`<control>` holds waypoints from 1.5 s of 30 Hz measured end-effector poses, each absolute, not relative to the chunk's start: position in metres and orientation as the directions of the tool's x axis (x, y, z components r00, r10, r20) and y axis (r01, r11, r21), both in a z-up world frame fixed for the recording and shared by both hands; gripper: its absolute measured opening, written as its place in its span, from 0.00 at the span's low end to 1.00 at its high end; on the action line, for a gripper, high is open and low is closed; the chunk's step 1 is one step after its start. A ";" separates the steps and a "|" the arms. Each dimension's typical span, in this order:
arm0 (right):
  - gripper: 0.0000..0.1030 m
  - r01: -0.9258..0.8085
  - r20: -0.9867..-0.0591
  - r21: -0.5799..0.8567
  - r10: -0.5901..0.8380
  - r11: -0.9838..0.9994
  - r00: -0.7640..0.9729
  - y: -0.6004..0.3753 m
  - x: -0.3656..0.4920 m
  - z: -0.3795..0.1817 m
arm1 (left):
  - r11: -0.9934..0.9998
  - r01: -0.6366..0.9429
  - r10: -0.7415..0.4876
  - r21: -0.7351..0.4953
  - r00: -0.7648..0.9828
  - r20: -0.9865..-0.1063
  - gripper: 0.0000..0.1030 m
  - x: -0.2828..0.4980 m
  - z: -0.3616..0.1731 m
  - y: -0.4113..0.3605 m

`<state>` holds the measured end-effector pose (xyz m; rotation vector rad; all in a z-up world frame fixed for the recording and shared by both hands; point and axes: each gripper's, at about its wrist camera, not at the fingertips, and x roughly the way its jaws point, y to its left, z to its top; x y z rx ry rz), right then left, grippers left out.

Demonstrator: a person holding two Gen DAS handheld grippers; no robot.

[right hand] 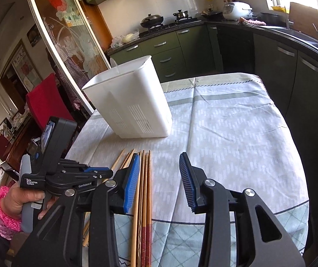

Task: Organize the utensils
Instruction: 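Grasp one wooden chopstick with the left tool while the right tool grasps another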

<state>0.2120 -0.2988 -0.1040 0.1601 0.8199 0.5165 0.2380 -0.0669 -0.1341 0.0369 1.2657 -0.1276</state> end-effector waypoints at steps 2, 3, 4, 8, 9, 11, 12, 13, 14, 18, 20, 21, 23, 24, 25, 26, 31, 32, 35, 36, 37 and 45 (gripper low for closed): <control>0.37 -0.398 -0.700 0.323 0.500 0.859 0.510 -0.291 0.218 -0.110 | 0.992 0.112 -0.086 -0.051 0.332 -0.939 0.06 0.234 -0.123 -0.058; 0.37 -0.409 -0.721 0.315 0.496 0.857 0.484 -0.286 0.221 -0.114 | 0.992 0.112 -0.088 -0.051 0.356 -0.930 0.06 0.230 -0.116 -0.055; 0.37 -0.420 -0.741 0.301 0.487 0.856 0.462 -0.281 0.224 -0.118 | 0.993 0.110 -0.088 -0.049 0.383 -0.920 0.06 0.226 -0.108 -0.052; 0.33 -0.464 -0.819 0.255 0.445 0.848 0.363 -0.261 0.238 -0.139 | 0.992 0.112 -0.102 -0.053 0.505 -0.857 0.06 0.203 -0.069 -0.039; 0.30 -0.473 -0.834 0.252 0.438 0.844 0.336 -0.256 0.242 -0.145 | 0.992 0.112 -0.106 -0.055 0.532 -0.840 0.06 0.196 -0.061 -0.035; 0.23 -0.481 -0.859 0.246 0.419 0.842 0.294 -0.247 0.249 -0.157 | 0.992 0.110 -0.115 -0.063 0.578 -0.808 0.06 0.183 -0.046 -0.029; 0.22 -0.484 -0.869 0.243 0.410 0.841 0.277 -0.243 0.253 -0.162 | 0.992 0.111 -0.117 -0.063 0.594 -0.795 0.06 0.176 -0.041 -0.026; 0.20 -0.486 -0.876 0.244 0.406 0.839 0.261 -0.240 0.257 -0.166 | 0.992 0.114 -0.118 -0.062 0.611 -0.783 0.06 0.169 -0.036 -0.024; 0.20 -0.484 -0.881 0.250 0.405 0.838 0.246 -0.237 0.261 -0.170 | 0.992 0.113 -0.117 -0.058 0.623 -0.773 0.06 0.163 -0.032 -0.021; 0.20 -0.489 -0.895 0.246 0.389 0.837 0.216 -0.227 0.269 -0.177 | 0.991 0.123 -0.120 -0.051 0.656 -0.745 0.06 0.143 -0.024 -0.022; 0.20 -0.496 -0.903 0.227 0.371 0.838 0.215 -0.221 0.271 -0.178 | 0.991 0.127 -0.120 -0.046 0.667 -0.736 0.06 0.137 -0.021 -0.021; 0.19 -0.498 -0.908 0.212 0.358 0.841 0.218 -0.218 0.273 -0.179 | 0.990 0.130 -0.123 -0.047 0.670 -0.733 0.06 0.135 -0.020 -0.021; 0.14 -0.503 -0.917 0.175 0.326 0.846 0.229 -0.213 0.276 -0.180 | 0.990 0.136 -0.125 -0.044 0.677 -0.725 0.06 0.129 -0.018 -0.021; 0.14 -0.506 -0.920 0.162 0.315 0.847 0.232 -0.211 0.275 -0.179 | 0.990 0.138 -0.126 -0.042 0.681 -0.722 0.06 0.126 -0.018 -0.021; 0.14 -0.511 -0.923 0.153 0.307 0.846 0.231 -0.209 0.275 -0.180 | 0.989 0.143 -0.126 -0.038 0.682 -0.720 0.06 0.125 -0.017 -0.022; 0.14 -0.515 -0.926 0.145 0.300 0.845 0.231 -0.207 0.275 -0.180 | 0.989 0.146 -0.128 -0.037 0.683 -0.719 0.06 0.124 -0.017 -0.022; 0.14 -0.544 -0.935 0.101 0.266 0.833 0.233 -0.192 0.275 -0.181 | 0.988 0.148 -0.130 -0.038 0.685 -0.717 0.06 0.120 -0.015 -0.022; 0.14 -0.549 -0.938 0.084 0.252 0.832 0.238 -0.190 0.275 -0.181 | 0.988 0.148 -0.130 -0.038 0.685 -0.717 0.06 0.120 -0.015 -0.022; 0.13 -0.551 -0.947 0.061 0.222 0.832 0.231 -0.184 0.278 -0.185 | 0.988 0.150 -0.132 -0.038 0.685 -0.717 0.06 0.120 -0.016 -0.022; 0.13 -0.552 -0.948 0.054 0.216 0.832 0.233 -0.184 0.279 -0.186 | 0.988 0.151 -0.130 -0.035 0.685 -0.717 0.06 0.120 -0.016 -0.022; 0.13 -0.551 -0.949 0.055 0.215 0.833 0.230 -0.182 0.282 -0.186 | 0.988 0.151 -0.129 -0.033 0.686 -0.716 0.06 0.120 -0.016 -0.022; 0.07 -0.551 -0.932 0.019 0.214 0.834 0.292 -0.176 0.276 -0.179 | 0.988 0.151 -0.131 -0.037 0.686 -0.716 0.06 0.118 -0.015 -0.023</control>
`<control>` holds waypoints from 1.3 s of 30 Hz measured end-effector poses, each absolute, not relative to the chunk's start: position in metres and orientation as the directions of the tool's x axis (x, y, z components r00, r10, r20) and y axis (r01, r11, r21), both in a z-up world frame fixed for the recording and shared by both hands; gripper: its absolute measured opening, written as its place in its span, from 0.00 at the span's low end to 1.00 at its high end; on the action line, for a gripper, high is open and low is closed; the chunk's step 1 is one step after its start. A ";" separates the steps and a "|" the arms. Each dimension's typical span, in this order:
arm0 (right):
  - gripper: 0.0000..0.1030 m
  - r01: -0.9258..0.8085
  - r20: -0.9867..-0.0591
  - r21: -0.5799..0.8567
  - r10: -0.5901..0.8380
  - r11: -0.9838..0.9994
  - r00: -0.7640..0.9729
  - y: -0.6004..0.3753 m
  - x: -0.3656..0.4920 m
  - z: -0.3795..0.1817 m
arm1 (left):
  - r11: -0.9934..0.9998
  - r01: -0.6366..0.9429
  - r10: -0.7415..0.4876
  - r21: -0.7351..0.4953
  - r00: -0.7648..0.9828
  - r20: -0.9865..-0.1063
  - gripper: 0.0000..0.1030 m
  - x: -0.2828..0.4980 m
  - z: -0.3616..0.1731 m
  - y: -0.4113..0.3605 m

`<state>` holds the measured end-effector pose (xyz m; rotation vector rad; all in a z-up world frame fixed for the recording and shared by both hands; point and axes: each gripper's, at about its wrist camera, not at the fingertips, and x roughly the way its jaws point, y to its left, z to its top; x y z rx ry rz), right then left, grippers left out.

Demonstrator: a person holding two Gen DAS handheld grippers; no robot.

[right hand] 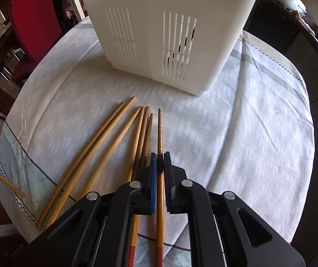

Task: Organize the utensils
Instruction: 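Grasp one wooden chopstick with the left tool while the right tool grasps another, then carry the chopstick in the left tool into the caddy while the right tool holds its chopstick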

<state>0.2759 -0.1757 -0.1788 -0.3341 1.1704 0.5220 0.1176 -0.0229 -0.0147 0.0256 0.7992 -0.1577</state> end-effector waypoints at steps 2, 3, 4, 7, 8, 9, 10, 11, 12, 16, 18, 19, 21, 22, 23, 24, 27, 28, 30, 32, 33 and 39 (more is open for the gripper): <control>0.07 -0.541 -0.918 0.053 0.254 0.839 0.305 -0.184 0.272 -0.167 | 0.988 0.150 -0.131 -0.037 0.686 -0.716 0.06 0.117 -0.014 -0.023; 0.07 -0.537 -0.907 0.064 0.273 0.841 0.320 -0.188 0.269 -0.160 | 0.988 0.150 -0.131 -0.038 0.686 -0.716 0.06 0.117 -0.014 -0.023; 0.07 -0.533 -0.896 0.074 0.291 0.843 0.335 -0.192 0.266 -0.152 | 0.988 0.150 -0.133 -0.041 0.685 -0.716 0.06 0.117 -0.014 -0.022; 0.07 -0.523 -0.850 0.110 0.353 0.845 0.391 -0.209 0.253 -0.121 | 0.987 0.151 -0.139 -0.047 0.684 -0.717 0.06 0.115 -0.013 -0.021; 0.07 -0.522 -0.832 0.119 0.372 0.845 0.412 -0.217 0.248 -0.110 | 0.987 0.151 -0.138 -0.047 0.684 -0.716 0.06 0.115 -0.012 -0.020; 0.07 -0.520 -0.812 0.125 0.388 0.845 0.436 -0.226 0.242 -0.099 | 0.988 0.150 -0.137 -0.046 0.685 -0.716 0.06 0.115 -0.011 -0.020; 0.07 -0.519 -0.793 0.129 0.402 0.845 0.458 -0.237 0.238 -0.086 | 0.988 0.149 -0.137 -0.046 0.685 -0.715 0.06 0.114 -0.011 -0.020; 0.07 -0.519 -0.774 0.130 0.414 0.845 0.479 -0.241 0.232 -0.077 | 0.988 0.149 -0.137 -0.046 0.686 -0.715 0.06 0.114 -0.010 -0.020; 0.07 -0.520 -0.756 0.132 0.425 0.844 0.497 -0.245 0.224 -0.069 | 0.988 0.149 -0.136 -0.045 0.686 -0.714 0.06 0.114 -0.010 -0.019; 0.07 -0.523 -0.712 0.118 0.439 0.844 0.548 -0.265 0.201 -0.049 | 0.988 0.151 -0.136 -0.041 0.695 -0.706 0.06 0.112 -0.005 -0.019; 0.07 -0.526 -0.707 0.114 0.440 0.843 0.553 -0.269 0.195 -0.048 | 0.988 0.151 -0.137 -0.042 0.699 -0.702 0.06 0.111 -0.004 -0.018; 0.07 -0.527 -0.707 0.112 0.440 0.843 0.554 -0.273 0.191 -0.047 | 0.988 0.152 -0.137 -0.041 0.700 -0.701 0.06 0.111 -0.003 -0.019; 0.07 -0.527 -0.704 0.108 0.439 0.843 0.558 -0.275 0.186 -0.045 | 0.988 0.151 -0.136 -0.041 0.703 -0.698 0.06 0.110 -0.002 -0.020; 0.07 -0.527 -0.703 0.111 0.441 0.843 0.558 -0.277 0.185 -0.044 | 0.987 0.153 -0.137 -0.040 0.703 -0.698 0.06 0.109 -0.001 -0.020; 0.07 -0.526 -0.700 0.114 0.444 0.843 0.559 -0.278 0.184 -0.045 | 0.987 0.155 -0.138 -0.039 0.704 -0.697 0.06 0.109 -0.001 -0.021; 0.07 -0.527 -0.697 0.116 0.447 0.842 0.561 -0.279 0.183 -0.044 | 0.987 0.155 -0.136 -0.037 0.705 -0.696 0.06 0.109 0.000 -0.022; 0.07 -0.534 -0.689 0.121 0.458 0.837 0.562 -0.280 0.179 -0.041 | 0.986 0.161 -0.139 -0.032 0.708 -0.692 0.06 0.107 0.002 -0.023; 0.07 -0.537 -0.687 0.122 0.461 0.835 0.561 -0.279 0.178 -0.040 | 0.986 0.162 -0.138 -0.031 0.710 -0.690 0.06 0.106 0.003 -0.023; 0.07 -0.542 -0.682 0.123 0.468 0.831 0.563 -0.278 0.176 -0.038 | 0.986 0.165 -0.143 -0.034 0.712 -0.688 0.06 0.106 0.005 -0.024; 0.07 -0.546 -0.678 0.122 0.471 0.829 0.564 -0.278 0.175 -0.035 | 0.985 0.167 -0.144 -0.033 0.716 -0.683 0.06 0.105 0.007 -0.024; 0.07 -0.546 -0.676 0.123 0.473 0.829 0.565 -0.278 0.174 -0.034 | 0.985 0.168 -0.145 -0.034 0.717 -0.682 0.06 0.105 0.008 -0.024; 0.07 -0.550 -0.666 0.127 0.482 0.825 0.569 -0.279 0.172 -0.028 | 0.984 0.174 -0.150 -0.032 0.727 -0.670 0.06 0.107 0.013 -0.027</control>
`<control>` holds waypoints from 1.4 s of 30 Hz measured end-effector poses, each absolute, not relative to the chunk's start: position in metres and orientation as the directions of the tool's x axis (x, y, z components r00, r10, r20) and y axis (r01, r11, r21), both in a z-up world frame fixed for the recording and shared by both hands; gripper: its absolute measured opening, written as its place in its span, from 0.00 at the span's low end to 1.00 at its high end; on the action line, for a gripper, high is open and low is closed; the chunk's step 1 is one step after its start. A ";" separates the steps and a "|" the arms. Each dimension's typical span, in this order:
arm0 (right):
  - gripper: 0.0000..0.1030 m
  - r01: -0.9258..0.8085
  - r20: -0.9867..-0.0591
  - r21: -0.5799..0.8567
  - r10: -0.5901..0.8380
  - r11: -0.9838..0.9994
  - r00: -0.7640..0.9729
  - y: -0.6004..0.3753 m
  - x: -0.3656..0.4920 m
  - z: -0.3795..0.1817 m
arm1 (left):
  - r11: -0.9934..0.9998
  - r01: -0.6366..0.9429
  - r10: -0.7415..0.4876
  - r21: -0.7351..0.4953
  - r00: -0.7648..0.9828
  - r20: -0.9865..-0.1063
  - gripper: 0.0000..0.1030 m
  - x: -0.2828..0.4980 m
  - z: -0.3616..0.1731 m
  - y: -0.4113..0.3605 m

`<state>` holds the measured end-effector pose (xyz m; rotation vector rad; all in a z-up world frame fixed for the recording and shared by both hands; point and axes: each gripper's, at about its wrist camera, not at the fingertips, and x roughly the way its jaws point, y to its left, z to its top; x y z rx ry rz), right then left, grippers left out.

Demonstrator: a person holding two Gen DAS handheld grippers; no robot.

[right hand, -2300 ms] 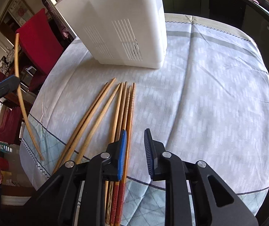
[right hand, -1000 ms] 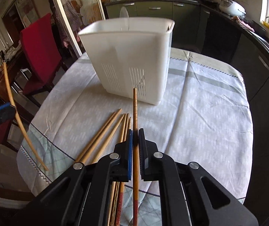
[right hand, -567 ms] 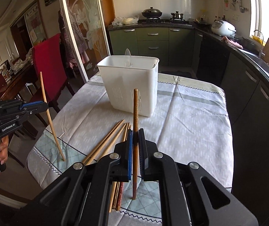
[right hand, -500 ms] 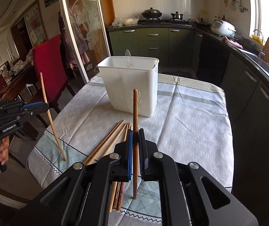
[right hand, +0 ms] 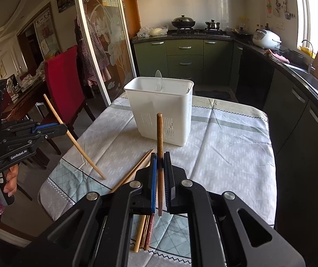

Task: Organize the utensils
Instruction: 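Carry the chopstick in the left tool into the caddy while the right tool holds its chopstick, then lower the right tool's chopstick into the caddy and open it while the left tool opens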

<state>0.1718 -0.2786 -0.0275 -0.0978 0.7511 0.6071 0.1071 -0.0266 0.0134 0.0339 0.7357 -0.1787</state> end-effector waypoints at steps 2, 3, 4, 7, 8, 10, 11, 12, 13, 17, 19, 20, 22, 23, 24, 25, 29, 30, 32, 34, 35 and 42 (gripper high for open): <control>0.07 -0.552 -0.664 0.131 0.486 0.824 0.568 -0.279 0.172 -0.026 | 0.984 0.176 -0.154 -0.034 0.731 -0.665 0.06 0.109 0.017 -0.028; 0.07 -0.552 -0.663 0.131 0.487 0.824 0.568 -0.279 0.172 -0.025 | 0.983 0.179 -0.157 -0.035 0.732 -0.663 0.06 0.109 0.019 -0.029; 0.07 -0.551 -0.663 0.131 0.486 0.824 0.569 -0.279 0.171 -0.025 | 0.983 0.182 -0.161 -0.037 0.734 -0.660 0.06 0.111 0.021 -0.030; 0.07 -0.551 -0.664 0.134 0.487 0.824 0.567 -0.281 0.171 -0.026 | 0.981 0.188 -0.168 -0.038 0.746 -0.644 0.06 0.115 0.032 -0.032; 0.07 -0.551 -0.666 0.134 0.487 0.824 0.565 -0.281 0.171 -0.027 | 0.981 0.191 -0.170 -0.036 0.752 -0.637 0.06 0.116 0.036 -0.033; 0.07 -0.549 -0.669 0.137 0.486 0.824 0.563 -0.282 0.172 -0.028 | 0.980 0.196 -0.176 -0.036 0.761 -0.624 0.06 0.119 0.047 -0.035; 0.07 -0.549 -0.670 0.138 0.486 0.824 0.561 -0.282 0.172 -0.028 | 0.979 0.199 -0.179 -0.036 0.766 -0.617 0.06 0.121 0.053 -0.036; 0.07 -0.548 -0.671 0.138 0.485 0.825 0.561 -0.282 0.172 -0.029 | 0.979 0.202 -0.182 -0.036 0.772 -0.610 0.06 0.123 0.060 -0.036; 0.07 -0.548 -0.671 0.138 0.485 0.825 0.561 -0.283 0.173 -0.029 | 0.979 0.203 -0.183 -0.035 0.778 -0.601 0.06 0.125 0.068 -0.037; 0.07 -0.543 -0.672 0.141 0.483 0.828 0.561 -0.285 0.174 -0.029 | 0.981 0.195 -0.175 -0.023 0.812 -0.557 0.06 0.141 0.105 -0.040; 0.07 -0.540 -0.672 0.142 0.481 0.830 0.563 -0.286 0.175 -0.030 | 0.982 0.187 -0.169 -0.022 0.829 -0.534 0.06 0.151 0.124 -0.041; 0.07 -0.538 -0.673 0.142 0.480 0.831 0.563 -0.287 0.175 -0.030 | 0.983 0.181 -0.166 -0.023 0.837 -0.521 0.06 0.157 0.134 -0.041; 0.07 -0.533 -0.674 0.145 0.478 0.833 0.564 -0.290 0.176 -0.031 | 0.986 0.166 -0.157 -0.027 0.853 -0.498 0.06 0.170 0.150 -0.041; 0.07 -0.531 -0.674 0.145 0.476 0.835 0.564 -0.292 0.177 -0.032 | 0.987 0.160 -0.150 -0.021 0.862 -0.485 0.06 0.177 0.156 -0.042; 0.07 -0.528 -0.675 0.146 0.475 0.836 0.564 -0.294 0.177 -0.033 | 0.989 0.150 -0.138 -0.012 0.873 -0.469 0.06 0.183 0.161 -0.044; 0.07 -0.525 -0.675 0.148 0.474 0.838 0.565 -0.296 0.178 -0.033 | 0.991 0.134 -0.120 0.000 0.883 -0.454 0.06 0.190 0.163 -0.046; 0.07 -0.511 -0.674 0.160 0.472 0.845 0.569 -0.304 0.180 -0.035 | 0.994 0.104 -0.078 0.031 0.881 -0.467 0.06 0.222 0.151 -0.055; 0.07 -0.508 -0.671 0.165 0.473 0.845 0.570 -0.306 0.181 -0.034 | 0.994 0.107 -0.080 0.028 0.870 -0.487 0.06 0.230 0.143 -0.056; 0.07 -0.506 -0.663 0.176 0.482 0.844 0.573 -0.309 0.182 -0.030 | 0.994 0.106 -0.077 0.024 0.848 -0.524 0.06 0.245 0.127 -0.059; 0.07 -0.510 -0.653 0.178 0.489 0.841 0.578 -0.308 0.183 -0.022 | 0.994 0.102 -0.072 0.024 0.830 -0.553 0.06 0.254 0.111 -0.059; 0.07 -0.513 -0.646 0.178 0.492 0.840 0.583 -0.307 0.184 -0.017 | 0.995 0.100 -0.067 0.027 0.820 -0.568 0.06 0.259 0.103 -0.059; 0.07 -0.533 -0.590 0.191 0.530 0.824 0.609 -0.293 0.201 0.029 | 0.995 0.099 -0.061 0.022 0.760 -0.647 0.07 0.273 0.070 -0.052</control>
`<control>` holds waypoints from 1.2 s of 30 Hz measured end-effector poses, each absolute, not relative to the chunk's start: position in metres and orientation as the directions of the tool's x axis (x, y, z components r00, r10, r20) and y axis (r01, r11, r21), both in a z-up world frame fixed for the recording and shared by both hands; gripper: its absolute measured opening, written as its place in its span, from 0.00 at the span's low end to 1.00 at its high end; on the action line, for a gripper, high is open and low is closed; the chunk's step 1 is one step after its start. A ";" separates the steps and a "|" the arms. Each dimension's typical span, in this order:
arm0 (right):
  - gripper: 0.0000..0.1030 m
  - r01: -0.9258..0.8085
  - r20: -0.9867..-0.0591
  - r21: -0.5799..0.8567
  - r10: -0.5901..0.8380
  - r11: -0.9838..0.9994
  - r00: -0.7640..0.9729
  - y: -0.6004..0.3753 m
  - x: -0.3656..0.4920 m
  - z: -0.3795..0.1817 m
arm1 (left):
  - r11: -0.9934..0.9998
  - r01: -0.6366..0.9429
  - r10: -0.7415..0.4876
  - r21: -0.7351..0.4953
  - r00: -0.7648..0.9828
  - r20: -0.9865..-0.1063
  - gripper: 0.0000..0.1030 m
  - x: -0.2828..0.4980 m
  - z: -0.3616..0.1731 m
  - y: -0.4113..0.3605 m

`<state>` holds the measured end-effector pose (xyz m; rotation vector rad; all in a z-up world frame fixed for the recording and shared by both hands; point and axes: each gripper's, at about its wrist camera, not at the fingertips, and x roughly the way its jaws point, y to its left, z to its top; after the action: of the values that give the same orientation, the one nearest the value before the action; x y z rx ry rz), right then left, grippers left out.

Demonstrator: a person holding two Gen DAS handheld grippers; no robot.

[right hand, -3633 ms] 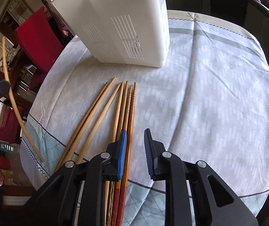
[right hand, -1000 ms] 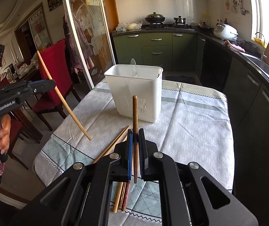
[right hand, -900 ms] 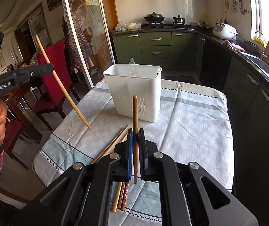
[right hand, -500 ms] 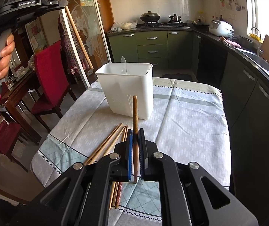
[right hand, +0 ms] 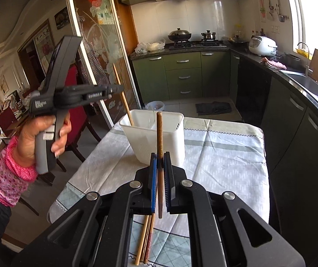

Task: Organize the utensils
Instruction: 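Lower the right tool's chopstick into the caddy and open it while the left tool opens, then move both tools back down to the remaining chopsticks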

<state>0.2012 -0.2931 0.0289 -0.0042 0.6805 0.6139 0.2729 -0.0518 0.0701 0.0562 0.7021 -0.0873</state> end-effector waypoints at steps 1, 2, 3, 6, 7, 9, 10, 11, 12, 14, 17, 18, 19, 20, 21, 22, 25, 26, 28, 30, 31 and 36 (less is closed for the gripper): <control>0.07 -0.534 -0.582 0.198 0.537 0.822 0.611 -0.291 0.206 0.037 | 0.994 0.102 -0.063 0.023 0.757 -0.650 0.09 0.272 0.069 -0.051; 0.07 -0.535 -0.572 0.208 0.545 0.819 0.613 -0.289 0.211 0.044 | 0.994 0.105 -0.063 0.025 0.756 -0.651 0.10 0.271 0.069 -0.049; 0.07 -0.536 -0.561 0.219 0.554 0.816 0.615 -0.286 0.216 0.053 | 0.994 0.105 -0.064 0.025 0.758 -0.649 0.15 0.268 0.069 -0.047; 0.07 -0.535 -0.512 0.247 0.577 0.808 0.636 -0.281 0.231 0.080 | 0.994 0.104 -0.065 0.024 0.766 -0.640 0.25 0.260 0.072 -0.043; 0.07 -0.532 -0.494 0.256 0.582 0.807 0.646 -0.279 0.237 0.089 | 0.994 0.103 -0.067 0.019 0.767 -0.638 0.25 0.257 0.074 -0.041; 0.07 -0.520 -0.451 0.273 0.585 0.810 0.674 -0.277 0.248 0.106 | 0.995 0.104 -0.077 0.004 0.767 -0.637 0.25 0.250 0.076 -0.036; 0.07 -0.513 -0.431 0.275 0.581 0.813 0.690 -0.275 0.253 0.114 | 0.994 0.105 -0.082 -0.001 0.768 -0.636 0.26 0.246 0.077 -0.034; 0.07 -0.504 -0.415 0.271 0.572 0.820 0.708 -0.273 0.259 0.121 | 0.994 0.108 -0.087 -0.005 0.768 -0.635 0.26 0.241 0.077 -0.032; 0.07 -0.492 -0.403 0.269 0.560 0.828 0.724 -0.270 0.265 0.125 | 0.994 0.112 -0.091 -0.007 0.767 -0.635 0.26 0.237 0.077 -0.030; 0.07 -0.472 -0.409 0.246 0.532 0.847 0.741 -0.261 0.279 0.128 | 0.993 0.116 -0.097 -0.011 0.763 -0.639 0.27 0.228 0.075 -0.027; 0.07 -0.442 -0.471 0.207 0.485 0.873 0.736 -0.241 0.303 0.113 | 0.992 0.125 -0.113 -0.028 0.749 -0.652 0.27 0.216 0.070 -0.022; 0.07 -0.439 -0.497 0.204 0.479 0.875 0.724 -0.236 0.310 0.104 | 0.991 0.130 -0.119 -0.032 0.744 -0.658 0.27 0.212 0.068 -0.021; 0.07 -0.433 -0.518 0.202 0.471 0.879 0.714 -0.233 0.320 0.095 | 0.991 0.132 -0.120 -0.033 0.739 -0.663 0.27 0.208 0.066 -0.020; 0.07 -0.428 -0.537 0.195 0.461 0.882 0.706 -0.230 0.325 0.086 | 0.991 0.131 -0.119 -0.032 0.734 -0.669 0.27 0.205 0.065 -0.018; 0.07 -0.425 -0.556 0.191 0.455 0.885 0.696 -0.227 0.330 0.077 | 0.991 0.132 -0.121 -0.035 0.726 -0.677 0.27 0.203 0.063 -0.017; 0.07 -0.425 -0.572 0.191 0.452 0.885 0.684 -0.224 0.334 0.070 | 0.990 0.137 -0.128 -0.041 0.716 -0.686 0.28 0.202 0.061 -0.017; 0.07 -0.429 -0.608 0.177 0.441 0.886 0.660 -0.217 0.341 0.049 | 0.988 0.143 -0.145 -0.065 0.679 -0.719 0.28 0.199 0.054 -0.015; 0.07 -0.430 -0.614 0.172 0.438 0.886 0.656 -0.215 0.342 0.045 | 0.987 0.144 -0.150 -0.071 0.667 -0.729 0.28 0.197 0.051 -0.016; 0.07 -0.438 -0.622 0.166 0.439 0.883 0.648 -0.213 0.341 0.039 | 0.987 0.146 -0.150 -0.070 0.658 -0.738 0.28 0.194 0.047 -0.017; 0.08 -0.448 -0.619 0.164 0.445 0.879 0.647 -0.214 0.337 0.040 | 0.987 0.150 -0.138 -0.050 0.658 -0.741 0.29 0.191 0.043 -0.022; 0.08 -0.454 -0.615 0.167 0.452 0.875 0.646 -0.214 0.335 0.043 | 0.987 0.154 -0.134 -0.042 0.656 -0.743 0.30 0.189 0.040 -0.026; 0.09 -0.490 -0.574 0.181 0.496 0.853 0.652 -0.235 0.300 0.059 | 0.983 0.178 -0.143 -0.043 0.604 -0.784 0.32 0.189 0.020 -0.038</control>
<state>0.2995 -0.2351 0.0585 0.0101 0.6541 0.5599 0.1888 -0.0380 0.0200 0.0412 0.9036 -0.1860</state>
